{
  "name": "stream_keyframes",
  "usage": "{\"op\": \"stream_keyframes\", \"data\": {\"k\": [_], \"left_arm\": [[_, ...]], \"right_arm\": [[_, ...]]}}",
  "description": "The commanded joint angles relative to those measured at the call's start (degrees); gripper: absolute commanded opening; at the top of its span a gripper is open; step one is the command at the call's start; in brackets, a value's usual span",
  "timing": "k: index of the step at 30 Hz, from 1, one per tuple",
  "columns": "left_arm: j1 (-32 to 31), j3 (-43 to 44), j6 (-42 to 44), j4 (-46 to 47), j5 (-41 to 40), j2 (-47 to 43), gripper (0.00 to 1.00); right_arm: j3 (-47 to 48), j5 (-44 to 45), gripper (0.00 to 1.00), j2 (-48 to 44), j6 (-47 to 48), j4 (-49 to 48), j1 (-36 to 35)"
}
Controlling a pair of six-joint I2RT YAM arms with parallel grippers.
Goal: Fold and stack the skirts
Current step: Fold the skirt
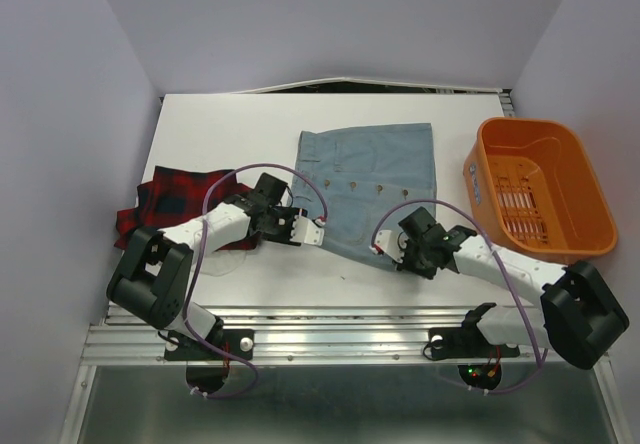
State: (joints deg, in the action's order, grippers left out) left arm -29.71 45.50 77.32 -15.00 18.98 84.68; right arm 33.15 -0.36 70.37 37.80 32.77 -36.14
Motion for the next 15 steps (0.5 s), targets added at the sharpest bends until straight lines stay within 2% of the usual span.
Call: {"op": "stream_keyframes", "data": {"k": [1,6,9,15], "left_arm": [[-0.5,-0.1,2.2,-0.4,1.2,-1.0,0.51],[-1.1,-0.4,3.1,1.0,0.4,1.0,0.51],[-1.7,-0.5,2.4,2.3,-0.8,3.1,0.46],[-1.9,-1.4,1.7,2.1,-1.9,2.6,0.15]], "right_arm": [[-2.4,0.9,0.01,-0.3,0.8,-0.7,-0.2],[-0.9,-1.8,0.01,-1.5,-0.3,0.6,-0.2],[0.5,-2.3,0.01,-1.8,-0.3,1.3,-0.2],[6.7,-2.5,0.01,-2.7,-0.6,6.9,-0.2]]}}
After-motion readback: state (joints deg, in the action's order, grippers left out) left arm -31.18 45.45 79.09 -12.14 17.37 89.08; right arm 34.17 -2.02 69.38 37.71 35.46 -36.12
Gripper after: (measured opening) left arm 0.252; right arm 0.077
